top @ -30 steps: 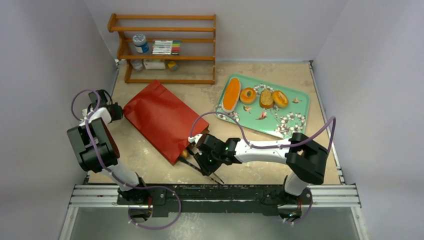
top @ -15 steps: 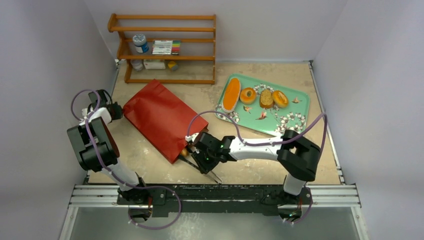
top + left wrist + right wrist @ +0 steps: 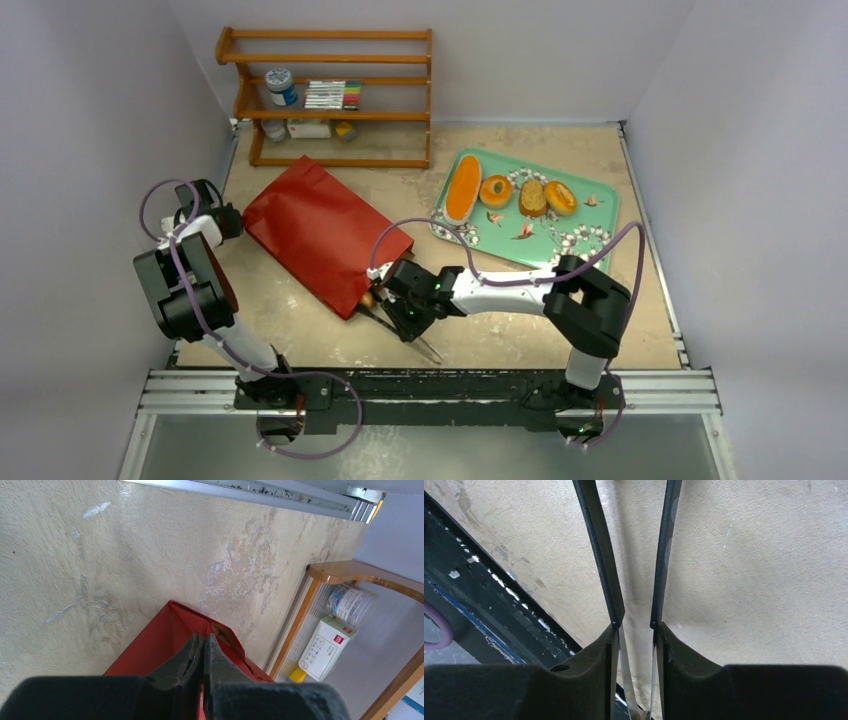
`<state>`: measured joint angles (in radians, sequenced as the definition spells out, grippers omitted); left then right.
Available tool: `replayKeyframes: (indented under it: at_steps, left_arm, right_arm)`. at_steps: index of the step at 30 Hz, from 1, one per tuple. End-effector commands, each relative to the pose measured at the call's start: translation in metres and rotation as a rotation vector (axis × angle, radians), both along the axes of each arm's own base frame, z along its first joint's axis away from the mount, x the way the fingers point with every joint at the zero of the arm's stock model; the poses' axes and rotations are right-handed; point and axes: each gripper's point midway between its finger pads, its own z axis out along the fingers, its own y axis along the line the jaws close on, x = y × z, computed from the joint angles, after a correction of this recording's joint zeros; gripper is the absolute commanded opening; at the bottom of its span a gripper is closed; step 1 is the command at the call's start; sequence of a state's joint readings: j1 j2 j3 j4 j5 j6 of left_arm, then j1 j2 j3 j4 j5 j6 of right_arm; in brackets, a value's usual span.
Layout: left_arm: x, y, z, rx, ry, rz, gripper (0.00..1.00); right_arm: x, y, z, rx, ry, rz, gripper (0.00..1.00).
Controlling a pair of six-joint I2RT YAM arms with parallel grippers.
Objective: Take the fake bread out of the paper bag
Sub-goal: Take out the fake bread from the paper bag.
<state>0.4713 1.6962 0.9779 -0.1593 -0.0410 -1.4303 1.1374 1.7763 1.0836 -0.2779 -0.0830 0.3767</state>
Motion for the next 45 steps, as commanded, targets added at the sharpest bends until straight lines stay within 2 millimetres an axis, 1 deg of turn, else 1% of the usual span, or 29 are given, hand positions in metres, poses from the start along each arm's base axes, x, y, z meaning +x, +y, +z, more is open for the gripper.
replayKeyframes:
  at_steps: [1,3,5,17,19,20,22,25,29,32,36,39,40,42,44,45]
  left_arm:
    - [-0.013,-0.002,-0.021,-0.023,0.065,0.008,0.00]
    - [-0.013,-0.002,-0.021,-0.022,0.064,0.011,0.00]
    - [-0.011,-0.001,-0.020,-0.023,0.058,0.014,0.00]
    - [-0.010,0.004,-0.017,-0.006,0.051,0.033,0.00]
    - [-0.010,0.004,-0.016,-0.004,0.049,0.036,0.00]
    - [-0.011,0.005,-0.015,-0.002,0.050,0.040,0.00]
    - [-0.012,0.006,-0.013,0.004,0.046,0.050,0.00]
    - [-0.013,0.010,-0.008,0.021,0.032,0.076,0.00]
    - [-0.016,0.013,-0.003,0.033,0.020,0.110,0.00]
    - [-0.019,0.015,-0.001,0.042,0.019,0.127,0.00]
    - [-0.022,0.017,0.003,0.051,0.013,0.145,0.00]
    - [-0.026,0.016,0.003,0.052,0.008,0.154,0.00]
    - [-0.028,0.015,0.004,0.053,0.005,0.158,0.00]
    - [-0.033,0.013,0.003,0.051,0.002,0.165,0.00]
    - [-0.039,0.010,0.003,0.050,-0.005,0.175,0.00]
    - [-0.042,0.009,0.002,0.048,-0.009,0.180,0.00]
  right_arm:
    - [0.016,0.017,0.023,0.080,-0.046,-0.013,0.24]
    - [0.015,0.015,0.025,0.078,-0.045,-0.014,0.23]
    - [0.013,0.011,0.027,0.075,-0.040,-0.015,0.19]
    - [-0.005,-0.027,0.032,0.052,-0.028,-0.027,0.17]
    - [-0.003,-0.028,0.035,0.059,-0.042,-0.043,0.17]
    - [-0.007,-0.036,0.030,0.043,-0.033,-0.050,0.17]
    - [-0.014,-0.044,0.029,0.041,-0.015,-0.057,0.15]
    - [-0.022,-0.058,0.030,0.033,0.001,-0.078,0.15]
    - [-0.029,-0.075,0.035,0.029,0.011,-0.121,0.14]
    - [-0.033,-0.081,0.046,0.051,0.017,-0.161,0.13]
    - [-0.031,-0.092,0.059,0.054,0.002,-0.240,0.12]
    - [-0.024,-0.099,0.074,0.062,-0.026,-0.332,0.12]
    - [-0.025,-0.100,0.079,0.062,-0.013,-0.367,0.12]
    - [-0.014,-0.101,0.091,0.079,-0.047,-0.445,0.12]
    - [0.004,-0.103,0.102,0.097,-0.082,-0.524,0.12]
    - [0.014,-0.105,0.105,0.103,-0.086,-0.559,0.12]
